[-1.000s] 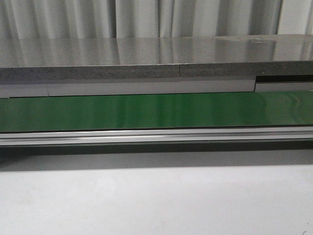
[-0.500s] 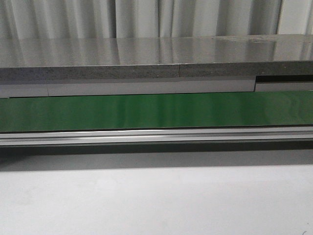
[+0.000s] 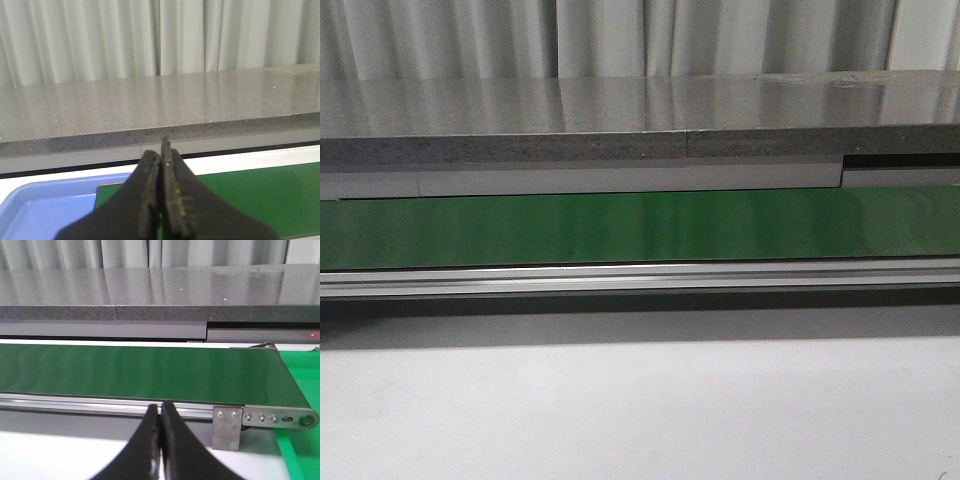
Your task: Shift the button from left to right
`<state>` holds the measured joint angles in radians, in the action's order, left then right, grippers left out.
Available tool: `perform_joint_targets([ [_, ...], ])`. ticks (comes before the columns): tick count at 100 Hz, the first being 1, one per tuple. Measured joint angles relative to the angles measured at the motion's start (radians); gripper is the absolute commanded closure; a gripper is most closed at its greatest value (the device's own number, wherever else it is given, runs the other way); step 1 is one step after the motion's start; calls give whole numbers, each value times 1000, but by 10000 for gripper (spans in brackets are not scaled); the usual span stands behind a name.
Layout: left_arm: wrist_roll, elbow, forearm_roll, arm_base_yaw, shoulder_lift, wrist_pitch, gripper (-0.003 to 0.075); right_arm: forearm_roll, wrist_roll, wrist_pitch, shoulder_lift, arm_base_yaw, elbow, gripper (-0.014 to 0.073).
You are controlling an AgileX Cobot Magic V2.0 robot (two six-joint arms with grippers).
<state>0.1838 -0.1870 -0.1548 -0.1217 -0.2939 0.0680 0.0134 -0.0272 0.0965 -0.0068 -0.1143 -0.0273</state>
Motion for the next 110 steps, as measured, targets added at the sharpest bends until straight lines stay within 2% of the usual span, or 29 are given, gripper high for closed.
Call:
perform_joint_targets([
  [96,0,1,31,0,7,-8,741,-1,0,-4,0,0,0,662],
  [110,-99,31,116,7,44,-32,741,-1,0,-4,0,0,0,662],
])
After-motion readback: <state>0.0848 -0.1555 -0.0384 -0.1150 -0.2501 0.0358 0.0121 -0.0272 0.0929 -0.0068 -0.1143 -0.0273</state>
